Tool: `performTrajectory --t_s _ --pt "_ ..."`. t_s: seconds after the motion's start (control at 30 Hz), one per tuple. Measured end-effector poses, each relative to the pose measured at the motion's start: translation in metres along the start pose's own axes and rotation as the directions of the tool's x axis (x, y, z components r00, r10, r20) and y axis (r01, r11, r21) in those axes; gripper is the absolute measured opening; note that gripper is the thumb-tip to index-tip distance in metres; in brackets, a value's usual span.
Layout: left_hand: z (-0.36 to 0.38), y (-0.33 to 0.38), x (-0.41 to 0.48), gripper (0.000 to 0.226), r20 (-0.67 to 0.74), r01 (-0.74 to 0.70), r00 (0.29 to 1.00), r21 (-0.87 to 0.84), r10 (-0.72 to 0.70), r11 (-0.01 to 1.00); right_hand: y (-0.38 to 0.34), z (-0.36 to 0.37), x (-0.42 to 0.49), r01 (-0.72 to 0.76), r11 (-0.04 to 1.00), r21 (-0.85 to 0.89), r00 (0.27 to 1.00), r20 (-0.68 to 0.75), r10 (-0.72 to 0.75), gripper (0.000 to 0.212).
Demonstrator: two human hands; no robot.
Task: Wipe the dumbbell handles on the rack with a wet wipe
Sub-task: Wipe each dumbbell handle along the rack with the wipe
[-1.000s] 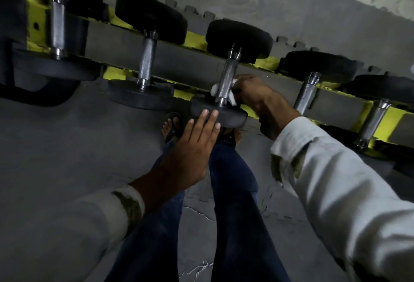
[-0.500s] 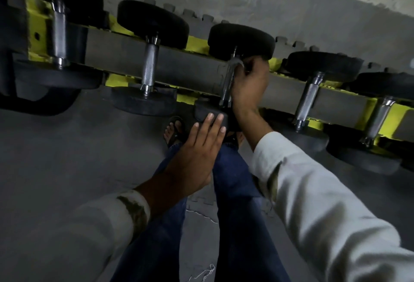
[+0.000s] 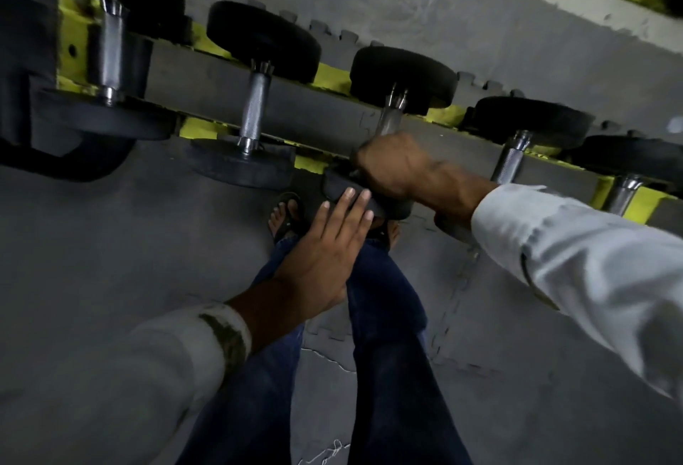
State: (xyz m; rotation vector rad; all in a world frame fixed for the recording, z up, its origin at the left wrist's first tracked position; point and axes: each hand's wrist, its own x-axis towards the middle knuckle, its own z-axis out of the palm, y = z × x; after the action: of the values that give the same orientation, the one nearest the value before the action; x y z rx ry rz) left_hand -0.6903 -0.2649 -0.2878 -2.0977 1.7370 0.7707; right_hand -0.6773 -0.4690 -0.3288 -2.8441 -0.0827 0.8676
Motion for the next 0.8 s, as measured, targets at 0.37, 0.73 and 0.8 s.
performTrajectory --t_s 0.37,0.73,0.8 --pt "0.002 0.01 0.001 0.097 -0.016 0.054 0.998 0.006 -0.054 0.999 0.004 -0.008 -0.005 0.044 0.997 0.07 0.996 0.077 -0.05 0.04" --pt "0.009 0.009 0.004 0.095 -0.037 0.085 0.996 0.022 -0.084 0.996 0.018 -0.018 -0.002 -0.001 1.0 0.011 1.0 0.019 0.001 0.037" --pt "0.009 0.007 0.004 0.099 -0.024 0.079 0.997 0.015 -0.079 0.997 0.021 -0.017 0.004 -0.049 0.998 -0.029 0.999 -0.018 0.048 0.033"
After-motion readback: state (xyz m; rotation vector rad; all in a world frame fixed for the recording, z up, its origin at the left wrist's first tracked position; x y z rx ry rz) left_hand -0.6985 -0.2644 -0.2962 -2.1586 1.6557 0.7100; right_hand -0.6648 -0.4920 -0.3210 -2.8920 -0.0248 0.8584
